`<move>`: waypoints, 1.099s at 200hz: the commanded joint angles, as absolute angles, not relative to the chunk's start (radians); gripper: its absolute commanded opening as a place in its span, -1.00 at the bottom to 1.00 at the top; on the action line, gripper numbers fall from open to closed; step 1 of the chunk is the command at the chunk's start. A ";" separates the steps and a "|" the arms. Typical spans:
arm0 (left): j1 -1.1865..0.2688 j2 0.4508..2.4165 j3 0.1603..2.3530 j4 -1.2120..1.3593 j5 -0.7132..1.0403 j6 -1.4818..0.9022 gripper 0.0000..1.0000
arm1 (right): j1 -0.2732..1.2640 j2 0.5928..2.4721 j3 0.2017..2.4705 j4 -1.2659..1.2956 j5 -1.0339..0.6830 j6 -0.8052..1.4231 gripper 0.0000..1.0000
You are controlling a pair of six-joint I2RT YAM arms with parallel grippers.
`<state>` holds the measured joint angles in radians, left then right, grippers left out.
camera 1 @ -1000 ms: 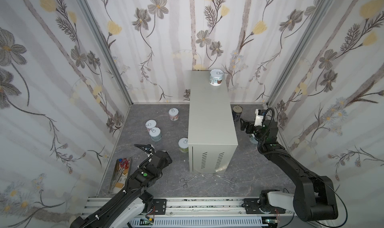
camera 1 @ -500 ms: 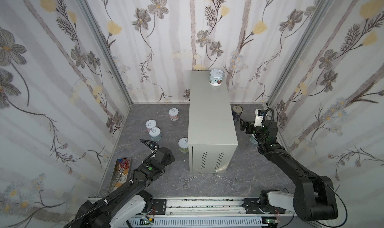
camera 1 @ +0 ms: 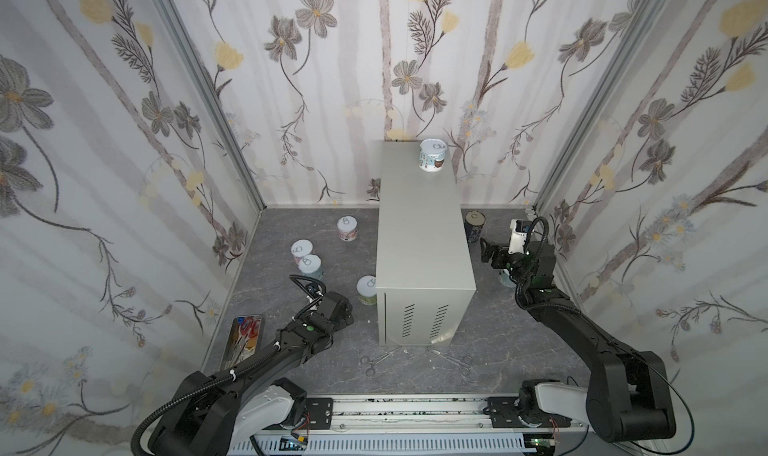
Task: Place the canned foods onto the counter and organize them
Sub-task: 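Grasp a white-lidded can near the robot with the left gripper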
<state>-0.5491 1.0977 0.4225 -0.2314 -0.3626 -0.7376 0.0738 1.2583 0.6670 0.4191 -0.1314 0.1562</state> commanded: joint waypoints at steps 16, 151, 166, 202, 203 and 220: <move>-0.549 1.135 0.432 -0.199 -0.399 -0.759 0.94 | 0.072 1.269 0.655 0.470 -0.133 0.161 0.99; -0.548 1.187 0.386 -0.144 -0.390 -0.814 0.52 | 0.066 1.296 0.661 0.479 -0.129 0.164 0.99; -0.548 1.183 0.380 -0.147 -0.396 -0.823 0.52 | 0.066 1.299 0.662 0.477 -0.129 0.164 0.99; -0.548 1.203 0.390 -0.146 -0.402 -0.821 0.46 | 0.066 1.296 0.664 0.474 -0.130 0.166 0.99; -0.548 1.204 0.390 -0.146 -0.402 -0.821 0.46 | 0.065 1.296 0.664 0.473 -0.130 0.166 0.99; -0.548 1.210 0.400 -0.157 -0.409 -0.822 0.45 | 0.066 1.297 0.664 0.471 -0.130 0.167 0.99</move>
<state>-0.5491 1.1992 0.3885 -0.1417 -0.4004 -0.7952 0.0662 1.2972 0.6563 0.4416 -0.1246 0.1635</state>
